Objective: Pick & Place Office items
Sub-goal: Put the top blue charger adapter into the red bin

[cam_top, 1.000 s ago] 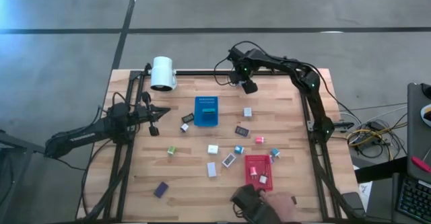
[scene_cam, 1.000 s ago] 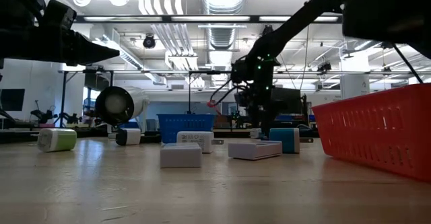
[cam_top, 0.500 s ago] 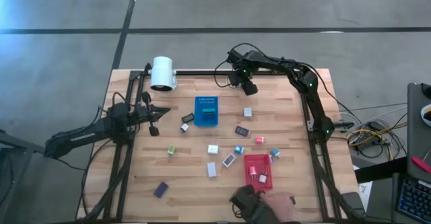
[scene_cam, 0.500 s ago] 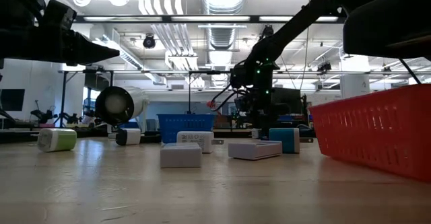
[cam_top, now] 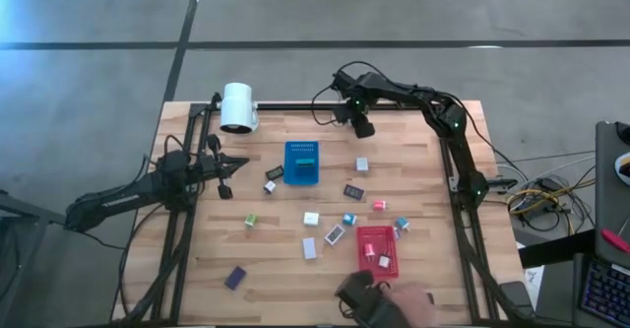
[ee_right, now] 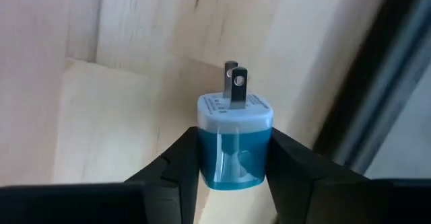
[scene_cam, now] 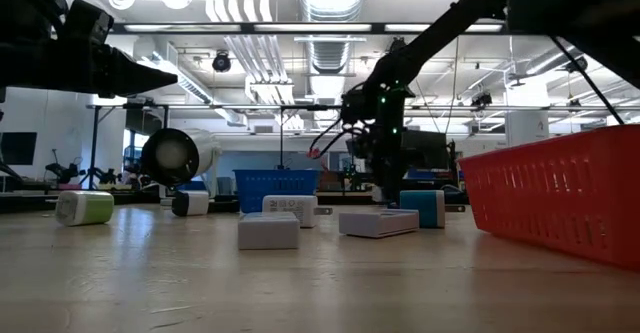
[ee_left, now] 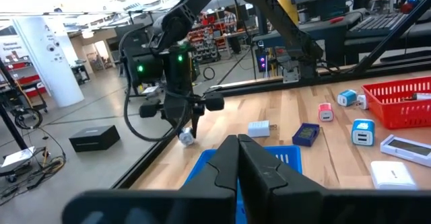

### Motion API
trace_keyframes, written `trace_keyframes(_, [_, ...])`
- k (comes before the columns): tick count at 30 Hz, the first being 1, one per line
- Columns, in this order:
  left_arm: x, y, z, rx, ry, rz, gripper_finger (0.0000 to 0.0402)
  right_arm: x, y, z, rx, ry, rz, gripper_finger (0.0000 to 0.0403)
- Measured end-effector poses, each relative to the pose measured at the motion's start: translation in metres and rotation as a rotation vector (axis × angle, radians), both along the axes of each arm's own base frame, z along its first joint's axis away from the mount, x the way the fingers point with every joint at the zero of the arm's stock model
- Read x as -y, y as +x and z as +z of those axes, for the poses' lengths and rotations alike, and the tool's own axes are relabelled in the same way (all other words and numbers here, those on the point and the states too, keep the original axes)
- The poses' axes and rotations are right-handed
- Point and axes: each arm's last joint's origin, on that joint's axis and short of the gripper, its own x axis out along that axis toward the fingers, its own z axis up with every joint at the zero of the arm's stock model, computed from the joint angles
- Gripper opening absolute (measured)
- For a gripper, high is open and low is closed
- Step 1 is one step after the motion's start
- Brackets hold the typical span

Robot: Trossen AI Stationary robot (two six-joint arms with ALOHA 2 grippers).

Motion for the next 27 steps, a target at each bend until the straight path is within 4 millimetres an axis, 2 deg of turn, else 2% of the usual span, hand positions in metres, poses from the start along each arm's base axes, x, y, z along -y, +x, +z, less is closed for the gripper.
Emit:
trace_keyframes(6, [0.0, 0.0, 0.0, 0.0, 0.0, 0.0, 0.0008, -0.004, -0.004, 0.047, 0.106, -0.066, -0.046, 0.0125])
trace_keyframes(13, [0.0, 0.0, 0.0, 0.0, -0.002, 0.0, 0.0011, -0.027, -0.016, 0.113, 0.337, -0.029, -0.082, 0.0125])
trace_keyframes(16, [0.0, 0.0, 0.0, 0.001, -0.004, 0.0, 0.0008, -0.041, -0.022, 0.141, 0.448, 0.017, -0.105, 0.0125])
trace_keyframes(22, [0.0, 0.0, 0.0, 0.002, -0.007, 0.0, 0.0012, -0.082, -0.036, 0.195, 0.674, 0.071, -0.027, 0.0125])
trace_keyframes(27, [0.0, 0.0, 0.0, 0.002, -0.007, 0.0, 0.0012, -0.122, -0.055, 0.22, 0.817, 0.086, 0.056, 0.0125])
